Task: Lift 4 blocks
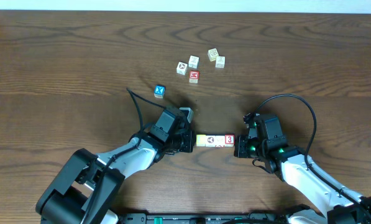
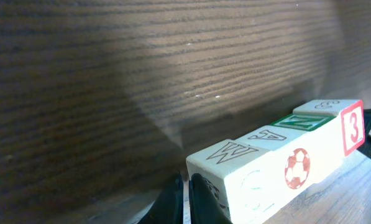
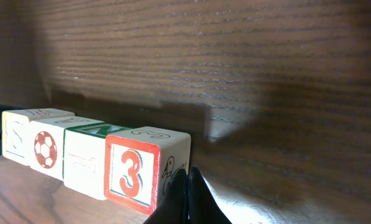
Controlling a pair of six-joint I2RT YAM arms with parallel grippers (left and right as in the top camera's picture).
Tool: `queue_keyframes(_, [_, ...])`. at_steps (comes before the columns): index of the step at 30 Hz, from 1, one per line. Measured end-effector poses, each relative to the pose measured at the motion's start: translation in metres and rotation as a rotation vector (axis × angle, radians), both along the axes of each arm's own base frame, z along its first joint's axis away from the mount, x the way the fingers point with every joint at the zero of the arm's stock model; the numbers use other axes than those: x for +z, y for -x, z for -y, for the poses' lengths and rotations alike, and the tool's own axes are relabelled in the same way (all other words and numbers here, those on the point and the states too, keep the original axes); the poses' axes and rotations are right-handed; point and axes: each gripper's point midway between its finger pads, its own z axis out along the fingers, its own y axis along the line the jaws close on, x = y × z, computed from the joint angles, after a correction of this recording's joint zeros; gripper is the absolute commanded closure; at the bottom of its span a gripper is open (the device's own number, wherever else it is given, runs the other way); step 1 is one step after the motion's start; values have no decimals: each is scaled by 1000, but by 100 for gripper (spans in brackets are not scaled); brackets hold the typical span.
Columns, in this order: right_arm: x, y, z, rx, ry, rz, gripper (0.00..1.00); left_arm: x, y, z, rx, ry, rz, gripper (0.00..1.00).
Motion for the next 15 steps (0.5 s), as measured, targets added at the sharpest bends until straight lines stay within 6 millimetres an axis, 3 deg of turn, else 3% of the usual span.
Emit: queue_keyframes(15, [1, -1, 0, 90, 41, 51, 99, 0, 1, 1, -3, 0, 0, 93])
